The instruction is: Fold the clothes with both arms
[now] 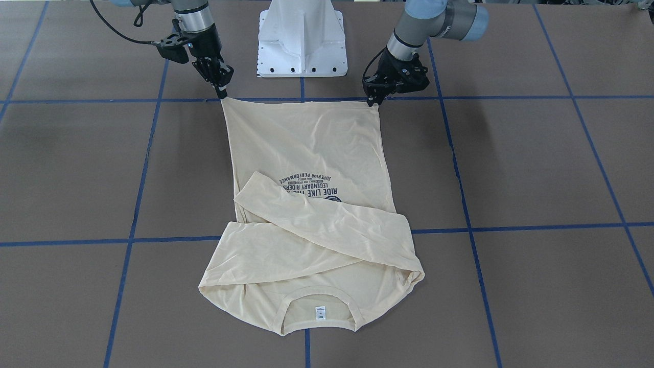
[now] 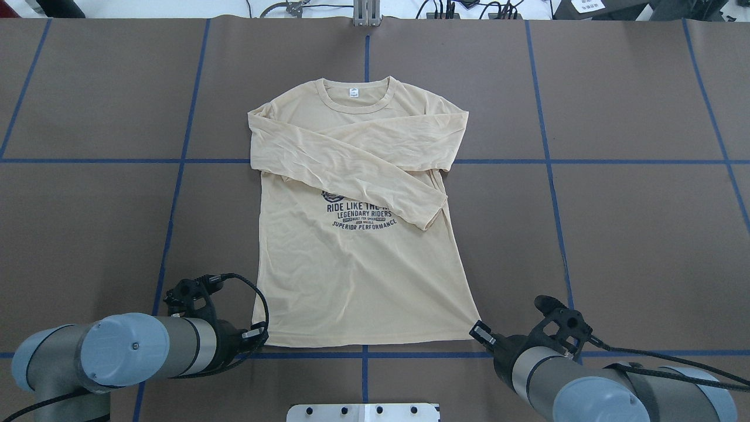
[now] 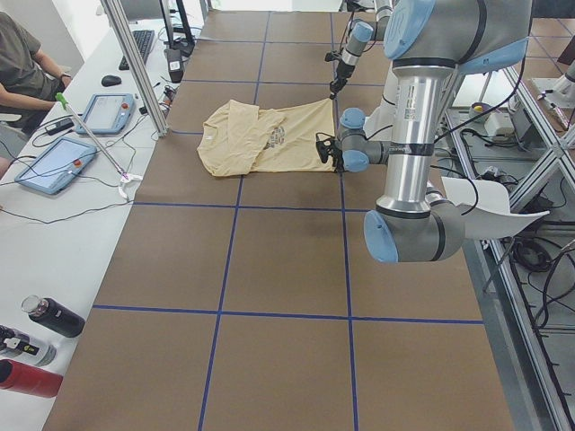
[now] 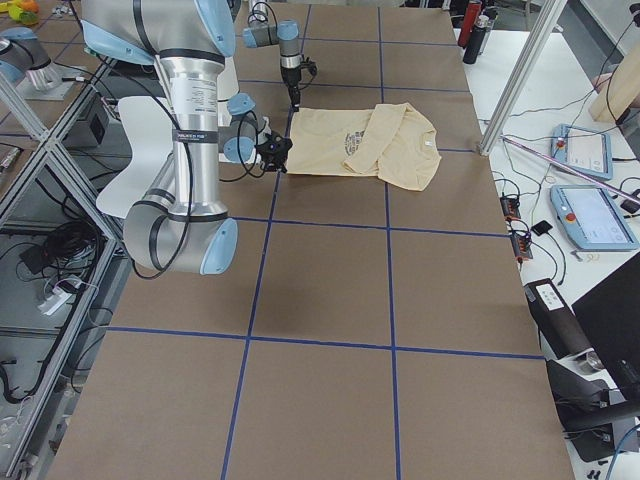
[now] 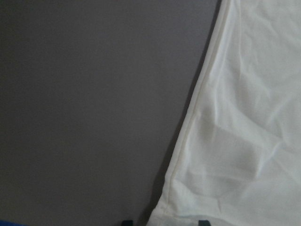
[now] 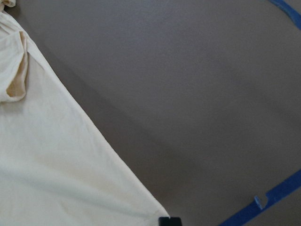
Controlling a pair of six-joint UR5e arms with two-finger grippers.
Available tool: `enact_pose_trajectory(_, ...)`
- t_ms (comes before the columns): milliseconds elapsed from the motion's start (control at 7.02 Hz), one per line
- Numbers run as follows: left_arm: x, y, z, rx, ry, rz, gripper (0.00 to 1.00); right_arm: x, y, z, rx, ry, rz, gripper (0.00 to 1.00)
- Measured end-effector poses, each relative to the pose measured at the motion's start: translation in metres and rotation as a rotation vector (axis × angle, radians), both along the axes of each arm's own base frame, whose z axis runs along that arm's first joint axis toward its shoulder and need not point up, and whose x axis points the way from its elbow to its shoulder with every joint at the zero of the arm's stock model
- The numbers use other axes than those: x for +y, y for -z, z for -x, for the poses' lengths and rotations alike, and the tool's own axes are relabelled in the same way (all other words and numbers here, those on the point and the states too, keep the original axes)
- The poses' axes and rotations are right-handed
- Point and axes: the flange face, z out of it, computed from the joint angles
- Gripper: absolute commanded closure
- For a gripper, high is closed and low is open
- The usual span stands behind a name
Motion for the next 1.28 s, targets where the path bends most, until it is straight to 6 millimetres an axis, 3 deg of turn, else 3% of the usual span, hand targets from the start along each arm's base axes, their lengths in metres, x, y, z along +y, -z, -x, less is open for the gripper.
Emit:
enact_pose_trajectory(285, -0.002, 0.008, 0.006, 0.015, 0.006, -0.003, 1.00, 0.000, -0.001, 0.000, 0.001, -0.001, -0.001, 1.00)
enact_pose_trajectory(570, 0.001, 0.029, 0.020, 0.005, 0.006, 0.001, 1.00, 0.000, 0.002, -0.003, -0.005, 0.000, 0.000, 1.00)
enact_pose_trajectory(998, 0.018, 0.052, 0.040, -0.015, -0.041, 0.027, 1.00, 0.028, 0.011, -0.034, -0.027, 0.062, 0.007, 1.00)
enact_pose_trajectory(1283, 0.031, 0.064, 0.068, 0.015, -0.062, 0.091, 1.00, 0.044, 0.020, -0.053, -0.045, 0.103, 0.011, 1.00)
